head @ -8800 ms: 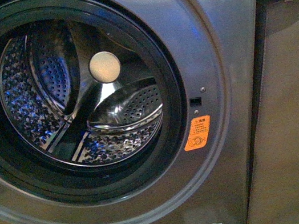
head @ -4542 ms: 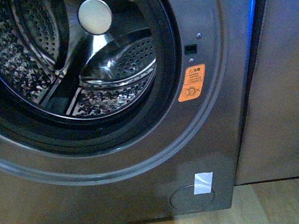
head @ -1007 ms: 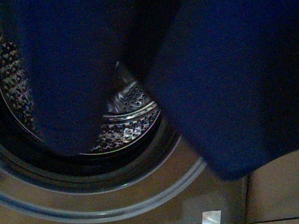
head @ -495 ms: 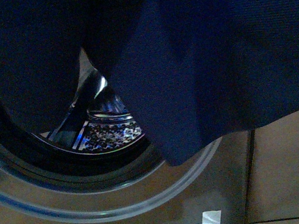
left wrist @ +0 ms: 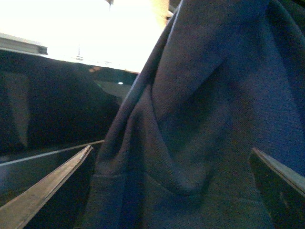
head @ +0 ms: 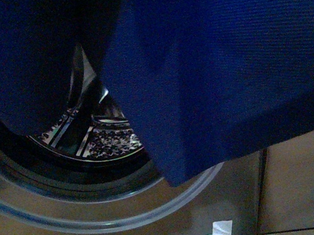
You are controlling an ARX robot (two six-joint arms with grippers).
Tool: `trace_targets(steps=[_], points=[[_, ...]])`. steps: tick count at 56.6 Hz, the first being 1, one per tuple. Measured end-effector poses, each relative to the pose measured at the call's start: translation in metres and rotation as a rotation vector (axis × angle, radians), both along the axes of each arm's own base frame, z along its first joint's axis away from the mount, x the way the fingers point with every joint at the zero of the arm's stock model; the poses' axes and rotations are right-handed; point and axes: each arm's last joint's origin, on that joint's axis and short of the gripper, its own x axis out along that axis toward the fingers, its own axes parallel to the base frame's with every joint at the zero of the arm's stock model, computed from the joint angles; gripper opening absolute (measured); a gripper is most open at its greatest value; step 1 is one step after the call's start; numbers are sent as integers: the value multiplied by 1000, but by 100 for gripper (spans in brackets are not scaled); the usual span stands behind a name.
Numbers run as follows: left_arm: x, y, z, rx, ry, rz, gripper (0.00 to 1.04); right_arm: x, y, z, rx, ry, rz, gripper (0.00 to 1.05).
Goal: Put clothes into washing machine
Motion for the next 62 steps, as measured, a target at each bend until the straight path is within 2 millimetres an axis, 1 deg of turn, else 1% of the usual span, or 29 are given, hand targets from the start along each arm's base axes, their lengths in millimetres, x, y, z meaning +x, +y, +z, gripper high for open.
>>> trace_targets(steps=[9,16,22,25,30,37,41,45,54,62], points=[[5,-15,-2,-33,35,-150,98,0,0,0,0,0,0,3],[12,-34,-1,-61,84,-219,98,0,0,0,0,0,0,3],[13,-50,-4,-63,102,-268,98,0,0,0,0,0,0,3],[11,-59,-5,-64,110,-292,98,0,0,0,0,0,0,3],[3,-75,-6,-52,102,-338,98,0,0,0,0,0,0,3],[-8,-86,-3,-43,83,-370,98,0,0,0,0,0,-1,3],[-16,-93,1,-48,85,-365,98,0,0,0,0,0,-1,3],[-24,-106,7,-40,101,-306,98,0,0,0,0,0,-1,3],[-27,-127,14,-7,124,-144,98,0,0,0,1,-1,-4,3],[-31,-139,16,6,98,-61,98,0,0,0,0,-1,-8,3]])
